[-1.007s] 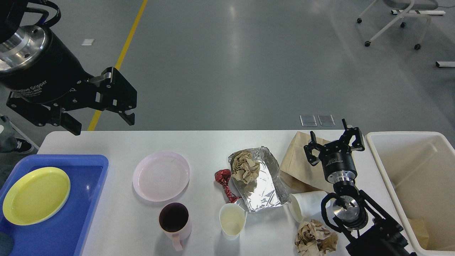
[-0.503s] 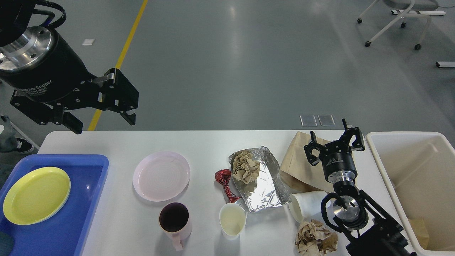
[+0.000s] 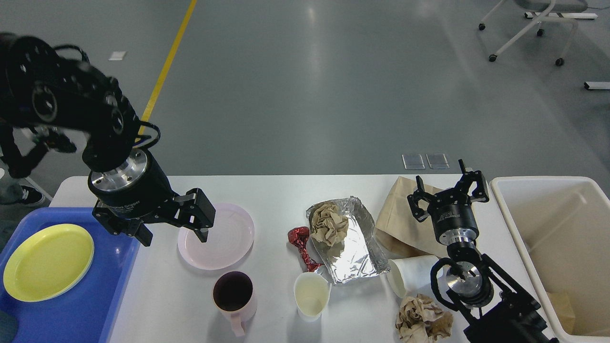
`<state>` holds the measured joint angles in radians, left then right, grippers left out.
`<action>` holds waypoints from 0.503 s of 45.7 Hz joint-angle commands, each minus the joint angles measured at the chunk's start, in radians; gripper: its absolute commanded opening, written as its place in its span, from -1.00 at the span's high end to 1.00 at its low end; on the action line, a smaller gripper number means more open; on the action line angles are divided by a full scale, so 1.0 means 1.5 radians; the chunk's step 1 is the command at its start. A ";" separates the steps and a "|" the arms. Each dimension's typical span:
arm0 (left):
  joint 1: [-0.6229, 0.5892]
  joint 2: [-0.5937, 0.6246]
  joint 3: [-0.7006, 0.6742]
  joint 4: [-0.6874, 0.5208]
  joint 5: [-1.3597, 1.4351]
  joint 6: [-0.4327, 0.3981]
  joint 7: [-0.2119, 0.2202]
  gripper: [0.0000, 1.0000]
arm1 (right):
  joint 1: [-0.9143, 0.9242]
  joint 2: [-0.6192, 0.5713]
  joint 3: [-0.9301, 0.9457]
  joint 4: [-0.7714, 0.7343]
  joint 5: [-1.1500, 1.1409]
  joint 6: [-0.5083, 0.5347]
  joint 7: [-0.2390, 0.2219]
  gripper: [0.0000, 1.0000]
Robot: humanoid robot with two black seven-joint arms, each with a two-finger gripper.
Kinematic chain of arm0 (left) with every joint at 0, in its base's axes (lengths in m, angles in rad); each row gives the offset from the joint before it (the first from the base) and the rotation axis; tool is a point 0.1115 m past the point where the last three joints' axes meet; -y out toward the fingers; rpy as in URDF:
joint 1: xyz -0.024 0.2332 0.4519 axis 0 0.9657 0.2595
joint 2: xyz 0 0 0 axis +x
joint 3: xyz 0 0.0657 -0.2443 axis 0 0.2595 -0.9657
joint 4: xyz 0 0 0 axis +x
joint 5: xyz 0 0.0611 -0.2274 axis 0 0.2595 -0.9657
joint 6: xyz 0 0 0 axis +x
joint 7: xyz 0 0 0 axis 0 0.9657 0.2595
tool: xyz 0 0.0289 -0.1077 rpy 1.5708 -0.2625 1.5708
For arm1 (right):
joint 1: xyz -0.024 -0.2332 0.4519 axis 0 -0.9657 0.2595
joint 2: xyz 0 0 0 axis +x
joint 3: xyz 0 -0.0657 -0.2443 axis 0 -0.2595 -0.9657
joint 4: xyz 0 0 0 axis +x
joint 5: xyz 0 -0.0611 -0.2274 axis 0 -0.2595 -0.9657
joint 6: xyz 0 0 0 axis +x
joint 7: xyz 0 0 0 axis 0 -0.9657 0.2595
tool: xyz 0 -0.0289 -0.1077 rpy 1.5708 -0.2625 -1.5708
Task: Tidy desktop
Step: 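Lower the left gripper and grasp the pink mug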
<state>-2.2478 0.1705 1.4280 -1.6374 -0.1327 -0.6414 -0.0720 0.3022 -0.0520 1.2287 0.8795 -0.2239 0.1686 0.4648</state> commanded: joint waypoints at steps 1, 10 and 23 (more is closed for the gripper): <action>0.117 0.005 -0.037 0.011 0.027 0.104 0.000 -0.89 | 0.000 0.000 0.000 0.000 0.000 0.000 0.000 -1.00; 0.294 -0.001 -0.092 0.079 0.072 0.202 0.000 -0.88 | 0.000 0.000 0.000 0.000 0.000 0.000 0.000 -1.00; 0.419 -0.029 -0.108 0.210 0.062 0.230 0.000 -0.81 | 0.000 0.001 0.000 0.000 0.000 0.000 0.000 -1.00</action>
<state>-1.6818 0.1516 1.2676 -1.3981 -0.0310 -0.3082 -0.0720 0.3017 -0.0518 1.2287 0.8796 -0.2240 0.1686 0.4648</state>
